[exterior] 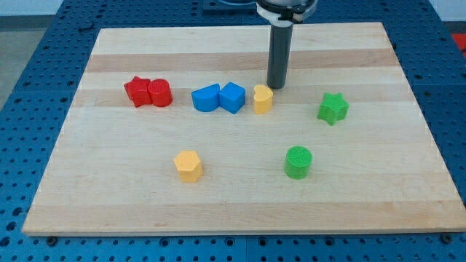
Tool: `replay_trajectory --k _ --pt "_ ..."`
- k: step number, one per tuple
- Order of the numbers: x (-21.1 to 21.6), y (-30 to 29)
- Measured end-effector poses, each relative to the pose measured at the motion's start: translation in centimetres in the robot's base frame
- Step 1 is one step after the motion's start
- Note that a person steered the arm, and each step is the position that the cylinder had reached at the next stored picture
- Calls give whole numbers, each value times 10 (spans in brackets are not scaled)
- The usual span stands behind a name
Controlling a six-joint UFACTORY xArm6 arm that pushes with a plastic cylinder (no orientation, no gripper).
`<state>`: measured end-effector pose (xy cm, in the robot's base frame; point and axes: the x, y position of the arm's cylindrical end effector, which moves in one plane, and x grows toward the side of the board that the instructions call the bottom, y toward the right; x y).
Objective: Move the yellow heart closer to the yellow hexagon
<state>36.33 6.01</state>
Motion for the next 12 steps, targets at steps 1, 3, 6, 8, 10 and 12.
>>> replay_trajectory --k 1,3,6,8,10,12 --pt "21 5" --pt "42 4" --pt "17 -18" --pt "68 -31" --pt "118 -30" --pt "86 -28"
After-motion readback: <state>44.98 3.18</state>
